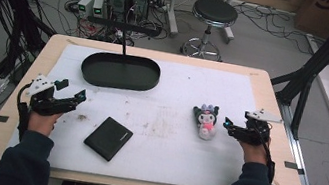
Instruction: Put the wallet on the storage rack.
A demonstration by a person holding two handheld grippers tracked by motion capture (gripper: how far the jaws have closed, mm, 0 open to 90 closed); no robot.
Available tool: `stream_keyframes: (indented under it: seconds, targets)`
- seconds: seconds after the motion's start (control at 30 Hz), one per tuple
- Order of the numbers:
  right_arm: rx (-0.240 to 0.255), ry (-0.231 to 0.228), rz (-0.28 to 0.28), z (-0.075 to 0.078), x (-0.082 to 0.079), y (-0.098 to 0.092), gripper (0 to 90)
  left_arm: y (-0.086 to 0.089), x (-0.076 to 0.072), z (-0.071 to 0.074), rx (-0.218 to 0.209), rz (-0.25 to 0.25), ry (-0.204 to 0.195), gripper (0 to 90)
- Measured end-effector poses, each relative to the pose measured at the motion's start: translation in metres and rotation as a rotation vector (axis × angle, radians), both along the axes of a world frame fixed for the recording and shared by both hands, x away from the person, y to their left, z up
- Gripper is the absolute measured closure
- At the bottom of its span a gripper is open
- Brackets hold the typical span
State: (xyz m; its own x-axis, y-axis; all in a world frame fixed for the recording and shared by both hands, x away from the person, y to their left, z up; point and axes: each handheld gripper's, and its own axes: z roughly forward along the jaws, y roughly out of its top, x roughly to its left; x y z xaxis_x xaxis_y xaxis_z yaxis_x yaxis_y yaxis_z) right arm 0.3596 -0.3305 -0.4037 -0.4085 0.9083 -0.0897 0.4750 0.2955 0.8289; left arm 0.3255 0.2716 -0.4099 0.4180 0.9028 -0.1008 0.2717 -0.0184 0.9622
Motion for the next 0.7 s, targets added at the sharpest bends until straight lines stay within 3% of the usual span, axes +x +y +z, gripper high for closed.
stream_keyframes:
  seconds: [0.37,0.7]
  targets:
    - [0.013,0.003,0.000,-0.001,-0.004,-0.005,20.0,-0.006,0.009,-0.004,-0.017,-0.019,0.020,21.6]
    - [-0.016,0.003,0.022,-0.002,-0.009,-0.004,20.0,-0.011,-0.006,0.004,-0.024,-0.061,0.007,22.1]
